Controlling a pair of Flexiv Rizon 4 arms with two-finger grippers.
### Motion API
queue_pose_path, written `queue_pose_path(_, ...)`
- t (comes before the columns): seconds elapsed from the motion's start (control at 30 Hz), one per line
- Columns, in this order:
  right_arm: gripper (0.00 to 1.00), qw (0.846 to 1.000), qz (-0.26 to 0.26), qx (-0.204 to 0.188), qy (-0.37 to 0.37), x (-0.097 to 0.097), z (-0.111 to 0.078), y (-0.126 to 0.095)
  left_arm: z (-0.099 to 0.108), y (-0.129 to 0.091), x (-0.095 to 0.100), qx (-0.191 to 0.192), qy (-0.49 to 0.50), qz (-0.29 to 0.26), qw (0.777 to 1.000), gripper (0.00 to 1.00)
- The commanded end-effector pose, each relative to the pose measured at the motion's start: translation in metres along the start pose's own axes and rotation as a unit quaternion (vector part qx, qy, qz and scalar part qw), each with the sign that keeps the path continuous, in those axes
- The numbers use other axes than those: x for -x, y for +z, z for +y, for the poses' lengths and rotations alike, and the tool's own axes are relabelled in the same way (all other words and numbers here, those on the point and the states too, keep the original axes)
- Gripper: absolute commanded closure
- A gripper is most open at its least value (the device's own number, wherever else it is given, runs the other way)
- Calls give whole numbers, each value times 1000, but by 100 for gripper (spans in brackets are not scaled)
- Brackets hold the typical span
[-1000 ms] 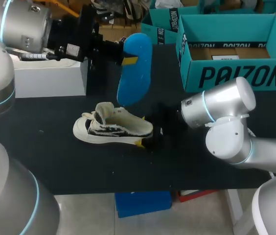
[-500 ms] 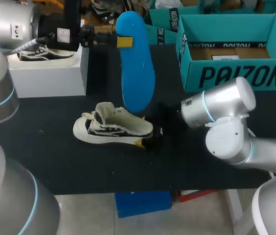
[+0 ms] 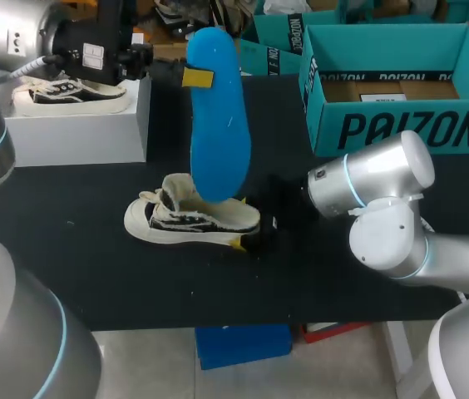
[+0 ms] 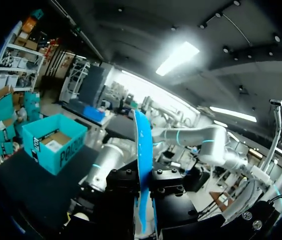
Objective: Take the shoe out of the shoebox, open the shoe tongue, remove and reinsert the insole, then place the shoe into the shoebox
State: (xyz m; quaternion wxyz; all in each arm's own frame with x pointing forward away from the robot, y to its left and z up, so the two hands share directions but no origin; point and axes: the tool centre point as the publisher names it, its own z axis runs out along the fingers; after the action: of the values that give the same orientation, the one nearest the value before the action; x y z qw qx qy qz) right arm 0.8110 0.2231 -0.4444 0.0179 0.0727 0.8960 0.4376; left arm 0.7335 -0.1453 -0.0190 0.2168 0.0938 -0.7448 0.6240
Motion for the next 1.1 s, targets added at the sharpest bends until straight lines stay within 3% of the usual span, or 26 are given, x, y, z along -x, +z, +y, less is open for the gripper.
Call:
queue_pose_path(0.03,100,1000,0,1,0,1,-1,1,1,-1,2,2,3,18,1000,100)
queue_pose_path(0.6,100,1000,0,1,0,1,-1,1,3,-1,2,5,4,13,1000,100)
queue_pose_path(0.7,100,1000,12,-18,-8,8,-2,-6,3,-1,2,5,4,13,1000,100)
queue_pose_path(0.73,71,1000,14,-24,-9,9,-2,-10,3,-1,2,5,4,13,1000,100)
queue_pose_path(0.77,0,999,12,-30,-10,10,-2,-14,3,-1,2,5,4,13,1000,100)
queue_pose_path(1.1,0,993,2,-115,-6,12,-7,-55,3,-1,2,5,4,13,1000,100)
